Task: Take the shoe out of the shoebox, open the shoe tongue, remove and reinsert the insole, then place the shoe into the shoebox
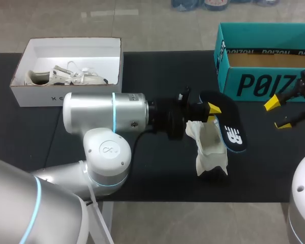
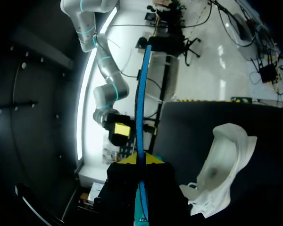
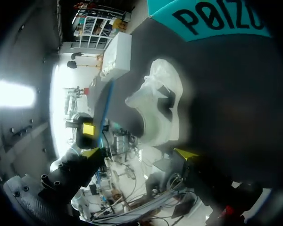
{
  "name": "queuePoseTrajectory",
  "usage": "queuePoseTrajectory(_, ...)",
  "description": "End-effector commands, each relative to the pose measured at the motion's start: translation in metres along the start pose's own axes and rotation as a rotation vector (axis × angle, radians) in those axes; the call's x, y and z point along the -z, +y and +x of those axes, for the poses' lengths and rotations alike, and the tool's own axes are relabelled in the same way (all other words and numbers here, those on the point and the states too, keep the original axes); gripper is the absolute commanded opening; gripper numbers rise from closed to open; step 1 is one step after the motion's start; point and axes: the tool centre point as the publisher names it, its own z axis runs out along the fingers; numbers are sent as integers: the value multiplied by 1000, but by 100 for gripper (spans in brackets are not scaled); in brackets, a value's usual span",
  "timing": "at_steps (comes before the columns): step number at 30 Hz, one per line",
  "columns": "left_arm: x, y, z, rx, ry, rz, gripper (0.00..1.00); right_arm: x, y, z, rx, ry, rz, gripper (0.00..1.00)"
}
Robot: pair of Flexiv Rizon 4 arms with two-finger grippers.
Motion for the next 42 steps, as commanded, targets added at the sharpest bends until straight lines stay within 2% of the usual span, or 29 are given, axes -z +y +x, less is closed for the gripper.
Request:
queuePoseTrajectory(1, -2, 6, -6, 6, 27, 4, 0, 2, -33, 4, 239, -167, -150, 100)
queuePoseTrajectory(5, -1, 10, -7, 15, 33, 2, 0, 5, -59, 2, 339, -230, -190, 100)
queuePoseTrajectory(6, -1, 11, -8, 16, 33, 1, 0, 6, -66, 3, 404, -229, -170, 100)
queuePoseTrajectory(8, -2, 11, -9, 17, 34, 0, 0, 9, -74, 3, 370, -243, -140, 100)
queuePoseTrajectory(9, -2, 12, -10, 16, 35, -1, 0, 9, -75, 3, 317, -241, -117, 100)
queuePoseTrajectory(10, -2, 12, -11, 15, 35, -1, 0, 10, -75, 2, 322, -187, -53, 100)
queuePoseTrajectory(18, 1, 14, -15, 11, 46, -13, 0, 10, -75, 2, 322, -187, -53, 100)
queuePoseTrajectory(24, 8, 16, -18, 23, 61, -26, 0, 9, -87, 15, 535, -269, -194, 100)
queuePoseTrajectory(25, 9, 16, -19, 23, 61, -27, 0, 11, -91, 18, 617, -259, -205, 100)
queuePoseTrajectory(27, 10, 16, -20, 23, 64, -30, 0, 13, -99, 23, 683, -280, -229, 100)
queuePoseTrajectory(32, 11, 16, -20, 26, 71, -34, 0, 12, -105, 27, 766, -286, -212, 100)
queuePoseTrajectory(33, 10, 16, -20, 28, 71, -36, 0, 10, -106, 28, 787, -280, -189, 100)
queuePoseTrajectory(42, 11, 15, -18, 59, 98, -46, 0, 9, -107, 30, 759, -300, -182, 100)
